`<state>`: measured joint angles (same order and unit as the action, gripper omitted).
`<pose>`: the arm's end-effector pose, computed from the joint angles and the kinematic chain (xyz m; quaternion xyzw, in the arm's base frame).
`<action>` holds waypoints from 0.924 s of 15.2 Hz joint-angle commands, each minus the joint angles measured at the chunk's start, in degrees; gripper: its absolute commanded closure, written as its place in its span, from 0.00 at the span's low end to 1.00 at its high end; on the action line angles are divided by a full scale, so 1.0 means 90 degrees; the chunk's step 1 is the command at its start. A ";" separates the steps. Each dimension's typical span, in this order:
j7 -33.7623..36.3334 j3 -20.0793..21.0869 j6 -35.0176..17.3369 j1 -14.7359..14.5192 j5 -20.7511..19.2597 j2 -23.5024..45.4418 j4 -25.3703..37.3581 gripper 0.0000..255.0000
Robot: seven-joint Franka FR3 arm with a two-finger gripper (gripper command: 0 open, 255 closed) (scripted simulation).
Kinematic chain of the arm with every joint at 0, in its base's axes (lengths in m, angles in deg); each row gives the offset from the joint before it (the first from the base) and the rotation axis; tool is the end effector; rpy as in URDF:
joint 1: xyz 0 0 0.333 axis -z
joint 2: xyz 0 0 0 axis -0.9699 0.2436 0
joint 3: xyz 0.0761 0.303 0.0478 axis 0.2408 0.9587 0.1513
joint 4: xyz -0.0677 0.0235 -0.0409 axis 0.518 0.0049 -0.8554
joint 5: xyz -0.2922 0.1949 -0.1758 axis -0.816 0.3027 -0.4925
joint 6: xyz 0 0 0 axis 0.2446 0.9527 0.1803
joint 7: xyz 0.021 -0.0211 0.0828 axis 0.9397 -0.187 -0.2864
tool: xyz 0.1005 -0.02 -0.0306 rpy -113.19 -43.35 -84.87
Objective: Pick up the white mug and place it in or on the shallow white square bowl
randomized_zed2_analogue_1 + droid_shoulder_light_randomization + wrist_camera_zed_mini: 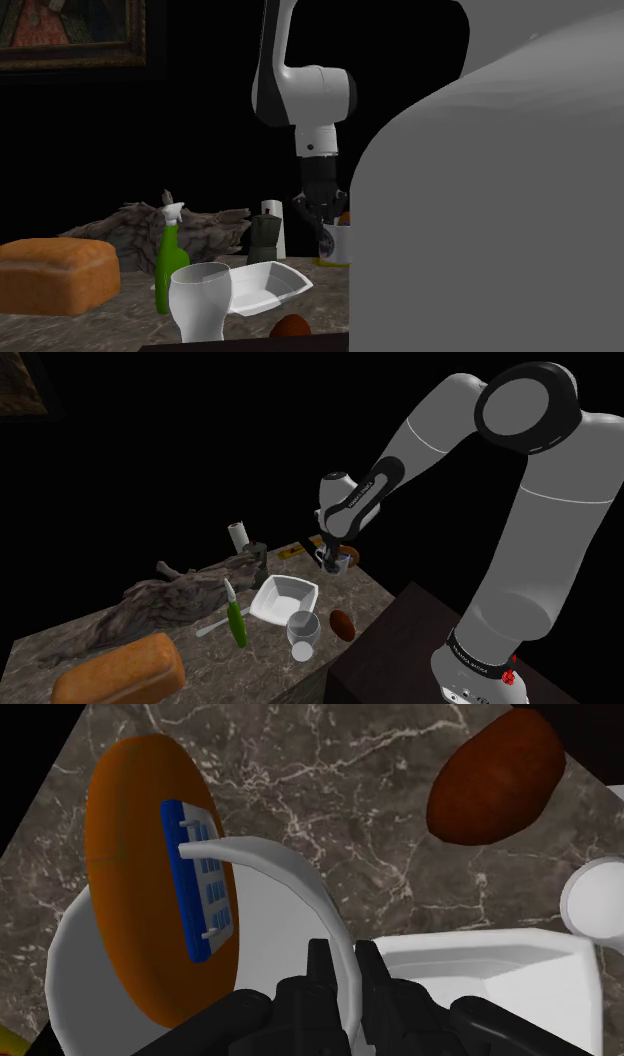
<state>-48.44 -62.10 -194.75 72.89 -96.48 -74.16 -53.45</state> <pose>0.4718 0.0089 0.2379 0.9799 0.1953 -0.0195 0.0356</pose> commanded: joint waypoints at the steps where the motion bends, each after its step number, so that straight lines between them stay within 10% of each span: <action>1: 0.0315 0.0139 0.0112 -0.0187 0.0012 0.0079 0.0168 1.00; 14: 0.2075 0.0834 0.1178 -0.1347 0.0001 0.1166 0.2181 1.00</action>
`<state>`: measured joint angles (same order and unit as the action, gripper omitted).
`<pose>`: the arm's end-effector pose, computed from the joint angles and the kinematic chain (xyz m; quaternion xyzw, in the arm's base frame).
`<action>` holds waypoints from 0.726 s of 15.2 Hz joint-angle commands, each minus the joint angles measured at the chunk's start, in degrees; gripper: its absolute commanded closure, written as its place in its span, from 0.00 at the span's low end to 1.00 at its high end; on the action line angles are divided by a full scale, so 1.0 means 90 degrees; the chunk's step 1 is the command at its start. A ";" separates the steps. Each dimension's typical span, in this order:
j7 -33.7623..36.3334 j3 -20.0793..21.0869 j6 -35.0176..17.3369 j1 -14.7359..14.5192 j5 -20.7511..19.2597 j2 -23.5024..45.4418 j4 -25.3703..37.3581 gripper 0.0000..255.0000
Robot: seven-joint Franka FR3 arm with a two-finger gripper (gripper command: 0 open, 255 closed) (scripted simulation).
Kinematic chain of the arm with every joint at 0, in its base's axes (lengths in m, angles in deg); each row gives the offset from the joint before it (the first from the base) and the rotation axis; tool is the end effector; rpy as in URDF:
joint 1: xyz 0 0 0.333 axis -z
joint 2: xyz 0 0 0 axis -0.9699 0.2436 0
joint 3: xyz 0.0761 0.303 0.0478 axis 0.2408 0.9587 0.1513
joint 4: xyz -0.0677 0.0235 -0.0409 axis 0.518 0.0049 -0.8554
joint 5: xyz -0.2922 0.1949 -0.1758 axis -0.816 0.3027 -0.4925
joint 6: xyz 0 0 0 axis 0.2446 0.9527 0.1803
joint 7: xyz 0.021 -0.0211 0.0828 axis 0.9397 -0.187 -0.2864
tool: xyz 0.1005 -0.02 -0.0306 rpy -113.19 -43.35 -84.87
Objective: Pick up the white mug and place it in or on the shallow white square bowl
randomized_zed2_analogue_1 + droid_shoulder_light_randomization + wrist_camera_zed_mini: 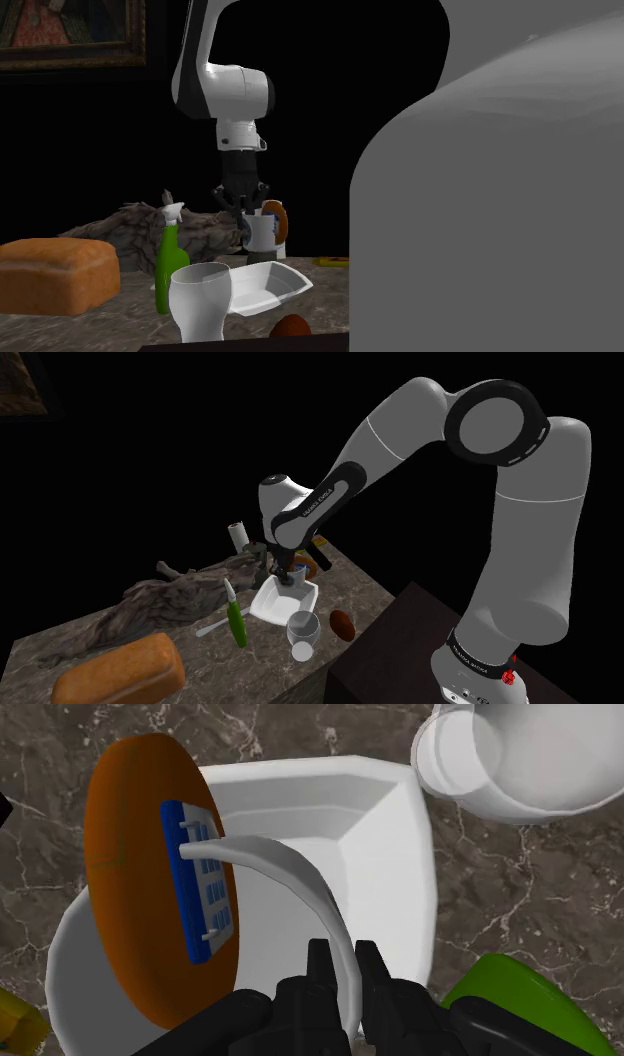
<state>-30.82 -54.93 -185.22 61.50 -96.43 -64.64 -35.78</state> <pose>0.5250 0.1839 0.2530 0.9799 0.1954 -0.0194 0.0354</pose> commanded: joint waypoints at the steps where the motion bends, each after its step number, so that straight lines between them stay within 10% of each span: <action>1: 0.0231 0.0073 0.0219 -0.0167 -0.0013 0.0223 0.0422 1.00; 11: 0.0438 0.0021 -0.0316 -0.0278 -0.0163 0.0900 0.0551 1.00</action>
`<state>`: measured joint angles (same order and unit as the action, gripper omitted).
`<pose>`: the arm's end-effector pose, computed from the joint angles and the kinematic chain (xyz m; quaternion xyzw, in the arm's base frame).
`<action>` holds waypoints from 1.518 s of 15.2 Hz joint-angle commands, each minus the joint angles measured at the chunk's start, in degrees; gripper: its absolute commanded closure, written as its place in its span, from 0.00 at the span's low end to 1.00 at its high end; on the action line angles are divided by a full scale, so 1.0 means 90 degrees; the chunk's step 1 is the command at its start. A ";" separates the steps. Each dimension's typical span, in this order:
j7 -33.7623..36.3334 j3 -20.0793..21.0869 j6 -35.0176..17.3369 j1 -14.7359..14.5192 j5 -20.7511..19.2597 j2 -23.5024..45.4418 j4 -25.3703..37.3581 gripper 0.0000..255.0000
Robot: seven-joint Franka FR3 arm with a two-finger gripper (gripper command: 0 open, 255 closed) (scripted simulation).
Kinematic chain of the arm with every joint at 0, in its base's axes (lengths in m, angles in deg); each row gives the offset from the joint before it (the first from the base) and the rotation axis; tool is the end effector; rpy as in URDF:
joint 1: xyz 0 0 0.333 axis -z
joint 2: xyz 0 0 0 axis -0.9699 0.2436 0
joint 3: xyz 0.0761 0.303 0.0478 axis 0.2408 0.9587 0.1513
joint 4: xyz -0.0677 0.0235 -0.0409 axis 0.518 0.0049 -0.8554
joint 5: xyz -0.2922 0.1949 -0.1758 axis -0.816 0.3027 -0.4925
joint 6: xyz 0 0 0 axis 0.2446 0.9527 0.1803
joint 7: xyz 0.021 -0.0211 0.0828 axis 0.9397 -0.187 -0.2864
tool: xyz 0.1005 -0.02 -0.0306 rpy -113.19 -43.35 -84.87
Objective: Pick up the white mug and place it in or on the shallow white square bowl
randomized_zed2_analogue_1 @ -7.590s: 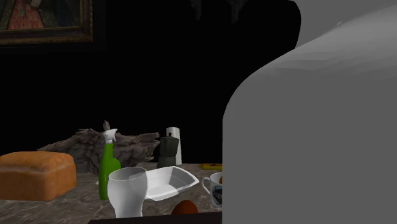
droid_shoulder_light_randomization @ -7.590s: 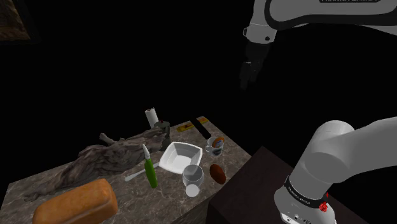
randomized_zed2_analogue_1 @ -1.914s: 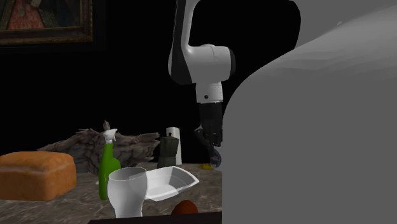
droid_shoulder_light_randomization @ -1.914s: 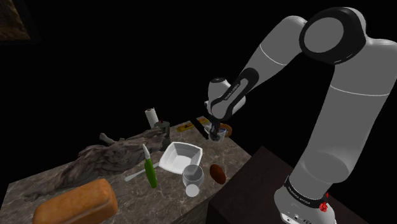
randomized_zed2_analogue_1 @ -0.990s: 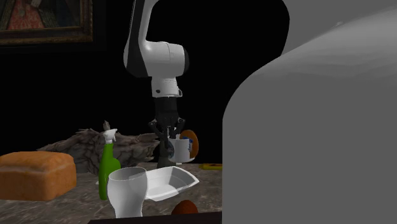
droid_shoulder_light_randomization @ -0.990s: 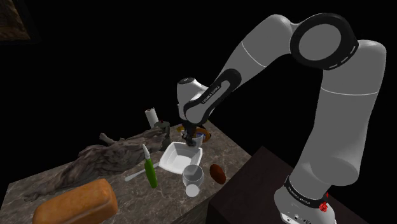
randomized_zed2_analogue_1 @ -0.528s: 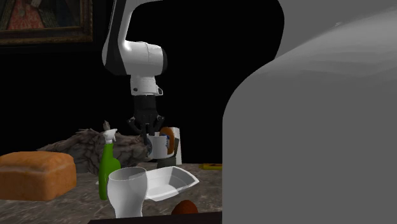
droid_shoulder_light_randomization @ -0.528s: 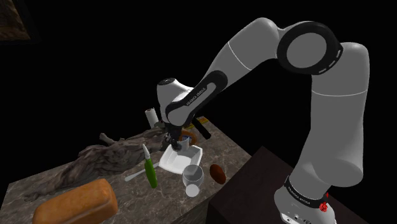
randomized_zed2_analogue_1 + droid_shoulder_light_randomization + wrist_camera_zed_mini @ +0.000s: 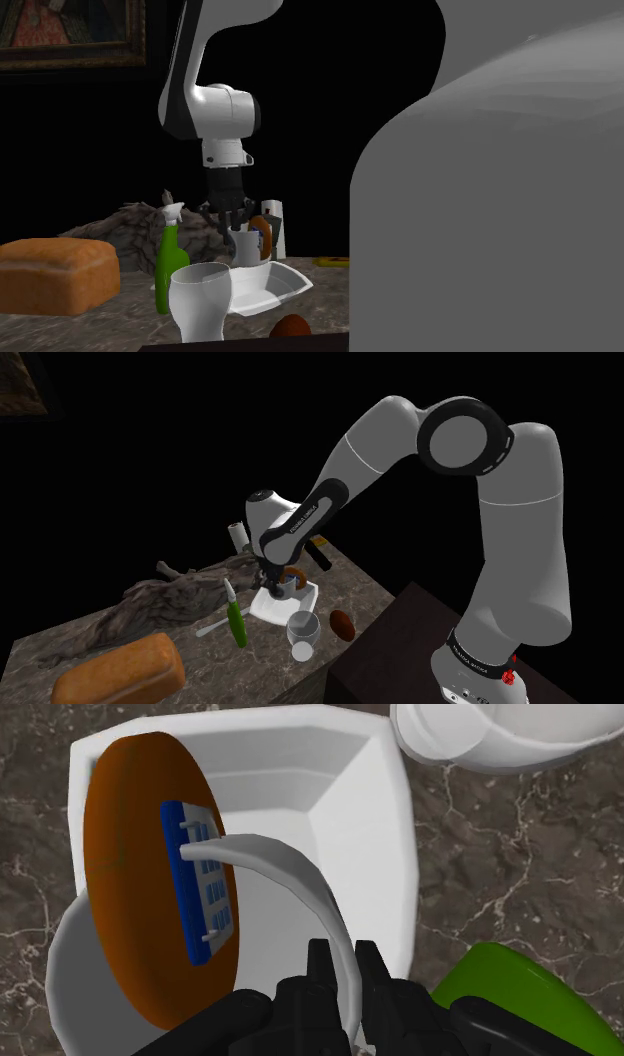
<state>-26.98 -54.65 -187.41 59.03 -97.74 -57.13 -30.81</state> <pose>0.5368 0.2181 0.2151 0.9800 0.1947 -0.0199 0.0356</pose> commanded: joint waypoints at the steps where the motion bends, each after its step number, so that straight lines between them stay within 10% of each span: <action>1: 0.0026 -0.0020 -0.0138 -0.0010 -0.0033 0.0136 0.0002 1.00; 16: 0.0131 -0.0102 -0.0604 -0.0066 -0.0150 0.0682 0.0079 1.00; 17: 0.0131 -0.0102 -0.0604 -0.0066 -0.0150 0.0682 0.0079 0.00; 23: 0.0105 -0.0071 -0.0445 -0.0053 -0.0112 0.0505 0.0062 0.00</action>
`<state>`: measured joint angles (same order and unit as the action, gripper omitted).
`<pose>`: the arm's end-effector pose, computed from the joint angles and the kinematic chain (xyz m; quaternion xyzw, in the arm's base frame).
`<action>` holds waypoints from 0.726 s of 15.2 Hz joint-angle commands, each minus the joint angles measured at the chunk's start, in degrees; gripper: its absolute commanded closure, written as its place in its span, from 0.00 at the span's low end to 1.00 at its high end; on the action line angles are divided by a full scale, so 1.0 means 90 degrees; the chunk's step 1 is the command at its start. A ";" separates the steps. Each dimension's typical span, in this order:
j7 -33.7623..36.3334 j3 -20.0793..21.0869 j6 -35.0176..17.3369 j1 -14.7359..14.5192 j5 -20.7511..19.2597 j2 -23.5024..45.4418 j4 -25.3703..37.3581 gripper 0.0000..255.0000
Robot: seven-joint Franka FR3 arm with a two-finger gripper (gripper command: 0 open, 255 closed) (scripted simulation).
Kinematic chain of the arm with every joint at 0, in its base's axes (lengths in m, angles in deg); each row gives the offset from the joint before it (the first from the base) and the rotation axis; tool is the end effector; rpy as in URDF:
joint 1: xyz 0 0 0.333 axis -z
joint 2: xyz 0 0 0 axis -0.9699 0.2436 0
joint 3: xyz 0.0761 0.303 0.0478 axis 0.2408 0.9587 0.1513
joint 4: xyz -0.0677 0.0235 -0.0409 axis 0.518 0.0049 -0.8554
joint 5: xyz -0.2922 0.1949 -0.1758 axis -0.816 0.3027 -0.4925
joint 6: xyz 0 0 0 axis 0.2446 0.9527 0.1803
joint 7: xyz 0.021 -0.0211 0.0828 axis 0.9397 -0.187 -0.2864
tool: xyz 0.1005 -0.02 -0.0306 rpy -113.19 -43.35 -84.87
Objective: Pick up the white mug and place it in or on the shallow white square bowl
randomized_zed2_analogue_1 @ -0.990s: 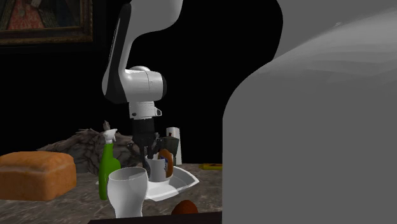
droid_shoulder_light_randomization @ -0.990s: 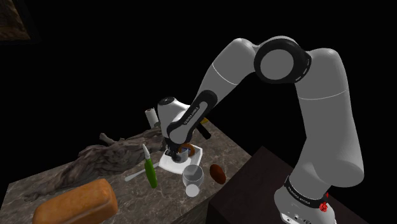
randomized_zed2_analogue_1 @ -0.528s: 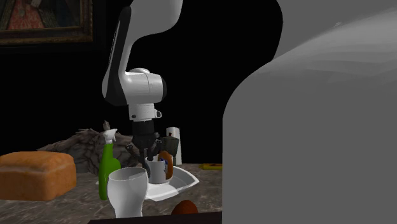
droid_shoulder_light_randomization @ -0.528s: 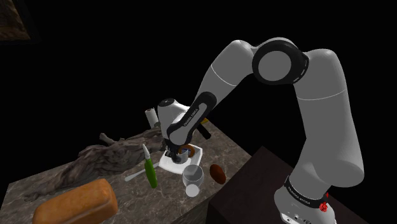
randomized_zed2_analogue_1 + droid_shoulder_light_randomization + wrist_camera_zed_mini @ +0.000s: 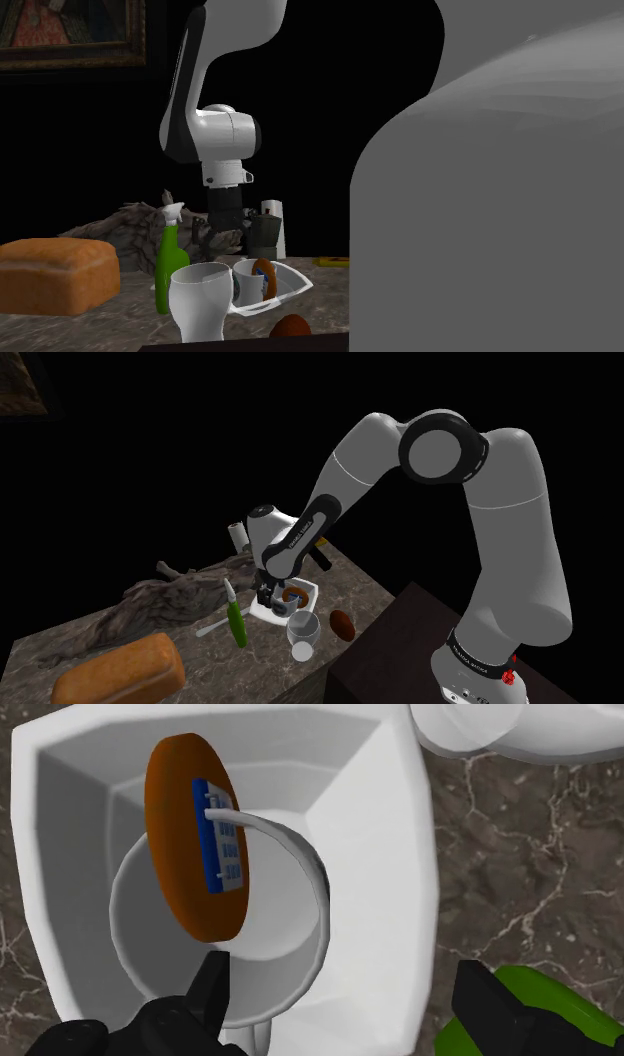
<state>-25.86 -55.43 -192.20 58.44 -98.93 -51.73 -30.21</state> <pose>0.5365 0.2188 0.1709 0.9800 0.1948 -0.0196 0.0355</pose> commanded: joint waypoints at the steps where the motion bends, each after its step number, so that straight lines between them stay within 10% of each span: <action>1: -0.0046 0.0045 0.0251 0.0023 0.0058 -0.0266 -0.0013 0.00; 11: -0.0093 0.0094 0.0550 0.0040 0.0128 -0.0561 -0.0008 0.00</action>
